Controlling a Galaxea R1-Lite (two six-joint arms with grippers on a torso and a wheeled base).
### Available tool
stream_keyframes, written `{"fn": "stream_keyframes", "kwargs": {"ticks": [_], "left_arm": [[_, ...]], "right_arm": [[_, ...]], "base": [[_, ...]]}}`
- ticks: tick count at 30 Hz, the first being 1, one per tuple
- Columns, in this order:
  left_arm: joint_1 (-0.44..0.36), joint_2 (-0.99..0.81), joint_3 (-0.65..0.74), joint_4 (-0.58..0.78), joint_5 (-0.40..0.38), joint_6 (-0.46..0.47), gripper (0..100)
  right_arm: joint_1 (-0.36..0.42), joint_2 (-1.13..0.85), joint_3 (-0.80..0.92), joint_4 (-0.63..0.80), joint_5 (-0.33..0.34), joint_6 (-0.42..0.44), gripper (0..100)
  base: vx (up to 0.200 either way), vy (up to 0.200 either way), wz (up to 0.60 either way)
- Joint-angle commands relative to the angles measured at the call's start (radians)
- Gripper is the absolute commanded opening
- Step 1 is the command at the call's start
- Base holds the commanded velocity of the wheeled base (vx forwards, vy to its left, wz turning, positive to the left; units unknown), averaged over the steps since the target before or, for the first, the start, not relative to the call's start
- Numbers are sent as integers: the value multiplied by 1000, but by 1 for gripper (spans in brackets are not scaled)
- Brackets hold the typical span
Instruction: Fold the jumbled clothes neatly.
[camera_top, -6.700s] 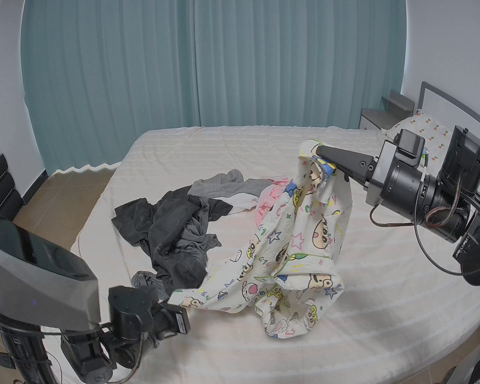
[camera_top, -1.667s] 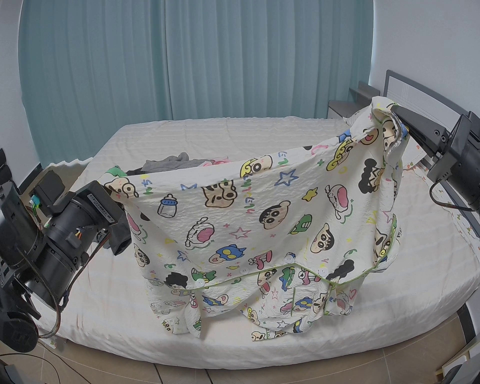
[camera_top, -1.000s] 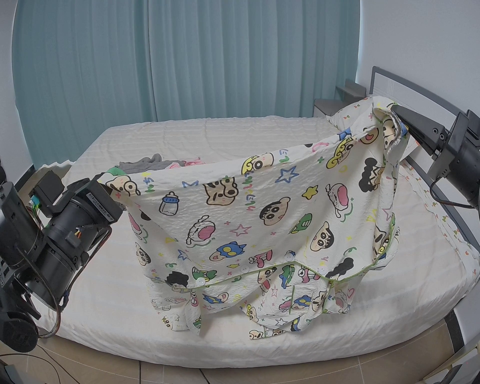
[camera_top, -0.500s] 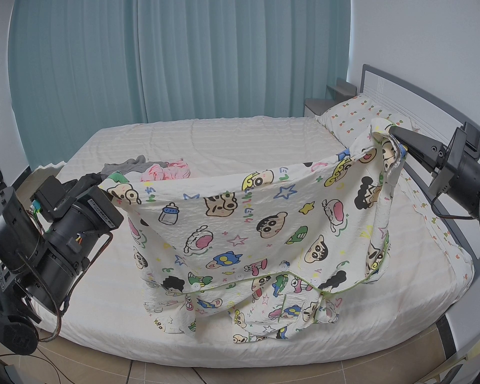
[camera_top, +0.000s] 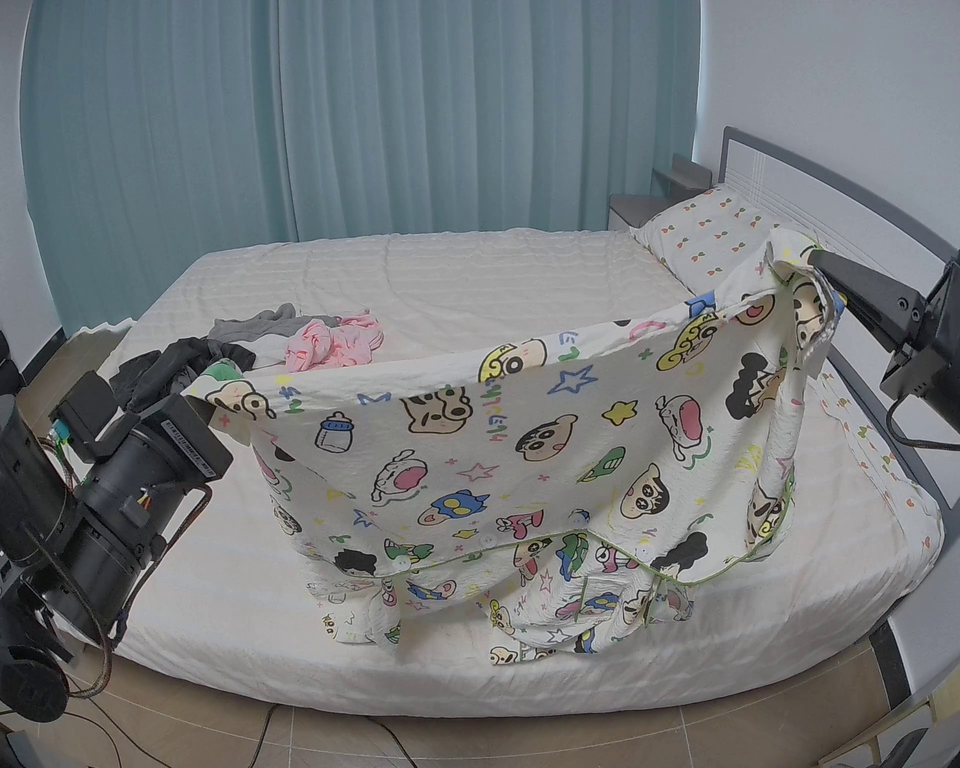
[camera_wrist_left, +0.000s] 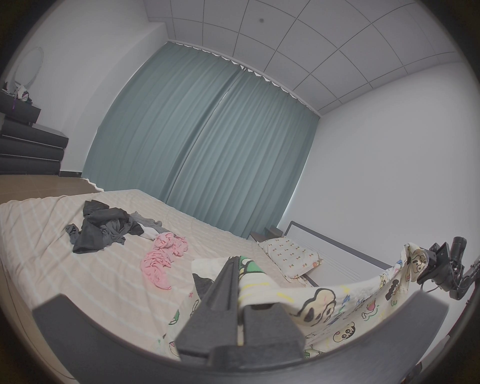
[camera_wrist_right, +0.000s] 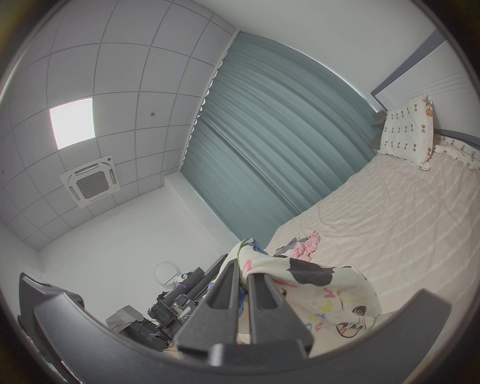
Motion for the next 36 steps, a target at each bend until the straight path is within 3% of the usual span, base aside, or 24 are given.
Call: {"fn": "stream_keyframes", "kwargs": {"ticks": [1,5,15,17,22,28,36], "left_arm": [[0,-33,15,0,1,0,0],[1,-70,34,0,2,6,0],[1,-139,35,9,1,9,0],[1,-144,52,120,-1,11,0],[6,-131,52,226,-3,3,0],[12,-48,34,232,-7,0,0],[15,142,-88,232,-7,-72,0]], "right_arm": [[8,-41,13,0,2,0,0],[16,-87,20,0,5,0,0],[14,-144,36,32,37,0,0],[2,-126,54,57,39,-1,0],[-15,-81,72,57,40,-4,0],[-61,-1,91,49,40,-8,0],[-146,118,88,17,40,-18,0]], "base": [[-200,0,0],[-200,0,0],[0,0,0],[0,0,0],[0,0,0],[0,0,0],[0,0,0]]}}
